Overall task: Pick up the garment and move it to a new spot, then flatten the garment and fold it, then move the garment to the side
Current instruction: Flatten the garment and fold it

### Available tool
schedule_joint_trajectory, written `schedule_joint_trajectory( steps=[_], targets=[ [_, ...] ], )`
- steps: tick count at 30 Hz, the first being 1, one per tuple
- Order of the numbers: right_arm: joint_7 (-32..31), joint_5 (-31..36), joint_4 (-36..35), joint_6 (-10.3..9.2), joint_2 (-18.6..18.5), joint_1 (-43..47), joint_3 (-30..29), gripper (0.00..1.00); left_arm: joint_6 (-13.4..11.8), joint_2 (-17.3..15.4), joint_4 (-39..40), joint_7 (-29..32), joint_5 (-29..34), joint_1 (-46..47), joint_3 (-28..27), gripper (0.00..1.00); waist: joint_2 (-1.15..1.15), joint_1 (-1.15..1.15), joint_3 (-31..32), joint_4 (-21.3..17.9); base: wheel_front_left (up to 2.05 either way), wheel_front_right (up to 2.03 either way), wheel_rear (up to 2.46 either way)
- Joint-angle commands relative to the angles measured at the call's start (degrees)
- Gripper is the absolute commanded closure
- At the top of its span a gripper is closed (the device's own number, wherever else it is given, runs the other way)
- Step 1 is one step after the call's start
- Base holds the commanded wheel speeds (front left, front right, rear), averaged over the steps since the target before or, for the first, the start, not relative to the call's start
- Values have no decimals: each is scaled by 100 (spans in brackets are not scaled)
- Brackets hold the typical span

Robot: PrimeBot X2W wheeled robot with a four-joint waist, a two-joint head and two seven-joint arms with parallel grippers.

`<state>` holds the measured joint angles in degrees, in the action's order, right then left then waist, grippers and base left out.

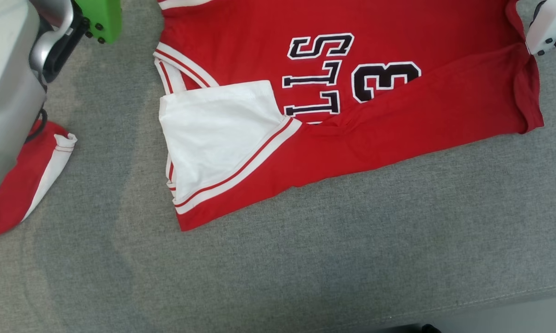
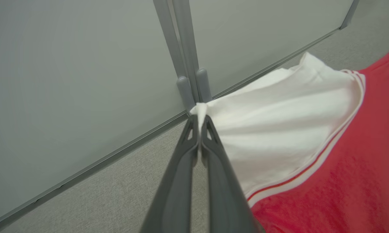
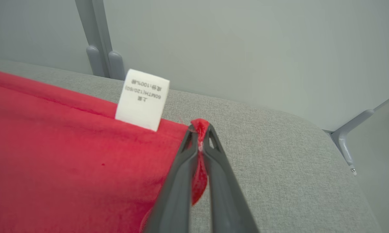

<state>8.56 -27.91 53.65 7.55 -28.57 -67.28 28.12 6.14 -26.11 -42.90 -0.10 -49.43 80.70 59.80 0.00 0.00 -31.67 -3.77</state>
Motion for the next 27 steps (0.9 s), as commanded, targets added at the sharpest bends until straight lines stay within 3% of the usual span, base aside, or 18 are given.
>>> schedule_joint_trajectory(
  steps=[1,6,13,27],
  targets=[
    [109,21,62,-12,-36,42,2,100,38,18,-88,-74,35,9,50,100,0,0,63,49,0,0,0],
    [333,-70,154,-12,-29,282,101,100,105,103,-238,-247,-45,-202,200,100,0,0,285,131,0,0,0],
    [487,-364,-76,-12,-134,864,396,100,132,-177,240,-358,-169,-709,546,100,0,0,734,186,0,0,0],
    [141,-1351,-536,-12,-866,2128,978,100,129,-1344,2643,430,-571,-2284,1229,100,0,0,1368,363,0,0,0]
  ],
)
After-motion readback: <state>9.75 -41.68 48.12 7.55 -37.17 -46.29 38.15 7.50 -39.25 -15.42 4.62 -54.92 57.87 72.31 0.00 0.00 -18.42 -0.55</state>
